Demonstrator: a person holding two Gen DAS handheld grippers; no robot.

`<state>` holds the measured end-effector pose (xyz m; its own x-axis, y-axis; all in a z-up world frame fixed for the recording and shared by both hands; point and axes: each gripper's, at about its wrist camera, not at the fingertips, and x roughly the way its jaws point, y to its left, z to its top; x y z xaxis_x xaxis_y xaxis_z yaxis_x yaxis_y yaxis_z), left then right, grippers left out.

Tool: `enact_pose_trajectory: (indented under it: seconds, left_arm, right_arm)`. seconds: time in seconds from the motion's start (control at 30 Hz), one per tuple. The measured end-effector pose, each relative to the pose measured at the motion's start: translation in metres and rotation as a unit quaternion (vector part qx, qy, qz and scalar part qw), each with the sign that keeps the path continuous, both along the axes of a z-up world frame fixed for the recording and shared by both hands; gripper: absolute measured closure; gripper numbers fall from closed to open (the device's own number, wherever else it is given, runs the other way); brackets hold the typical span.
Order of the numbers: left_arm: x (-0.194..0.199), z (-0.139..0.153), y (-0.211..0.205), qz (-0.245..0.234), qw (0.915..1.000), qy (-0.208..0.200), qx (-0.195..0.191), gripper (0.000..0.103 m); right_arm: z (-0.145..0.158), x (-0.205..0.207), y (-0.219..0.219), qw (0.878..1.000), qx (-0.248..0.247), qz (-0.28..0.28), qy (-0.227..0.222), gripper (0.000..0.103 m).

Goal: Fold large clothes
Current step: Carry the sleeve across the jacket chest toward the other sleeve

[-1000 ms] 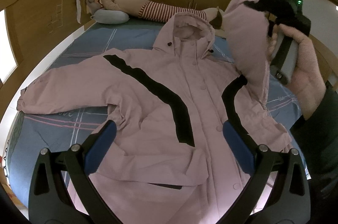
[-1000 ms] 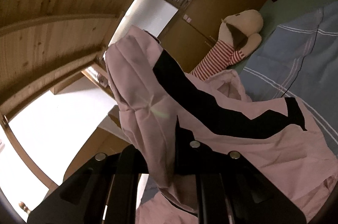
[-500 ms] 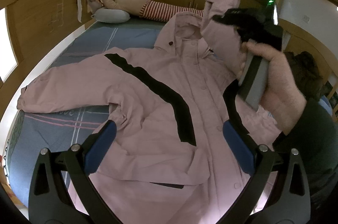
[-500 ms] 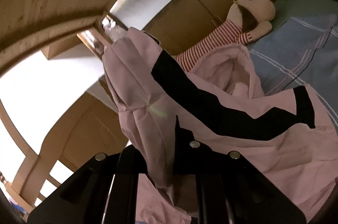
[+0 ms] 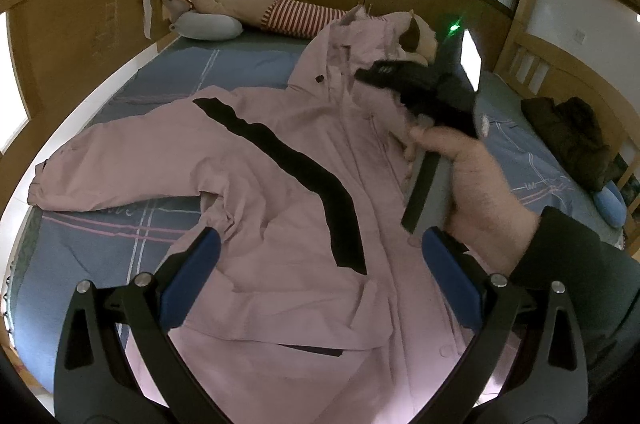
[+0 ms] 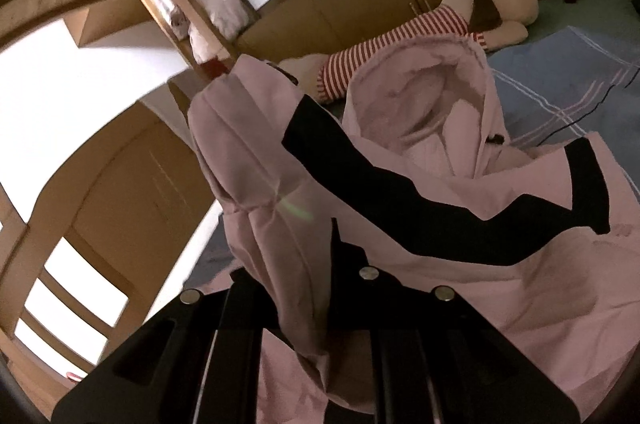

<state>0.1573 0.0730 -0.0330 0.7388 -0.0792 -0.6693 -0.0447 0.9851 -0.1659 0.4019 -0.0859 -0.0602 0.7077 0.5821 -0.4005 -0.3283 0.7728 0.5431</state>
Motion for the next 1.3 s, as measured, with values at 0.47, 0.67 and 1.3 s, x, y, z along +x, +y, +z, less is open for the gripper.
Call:
enact_pose_trajectory:
  seconds: [0.47, 0.67, 1.3]
  left_arm:
    - [0.004, -0.007, -0.001, -0.002, 0.9999, 0.011, -0.006, 0.002]
    - [0.007, -0.012, 0.001, -0.001, 0.9996, 0.022, -0.015, 0.002]
    - [0.009, -0.014, 0.003, 0.001, 0.9994, 0.029, -0.022, 0.002]
  right_arm:
    - [-0.051, 0.003, 0.057, 0.991, -0.127, 0.033, 0.009, 0.092]
    - [-0.078, 0.015, 0.070, 0.989, -0.138, 0.032, 0.036, 0.092]
    - [-0.096, 0.024, 0.103, 0.974, -0.216, 0.052, 0.049, 0.064]
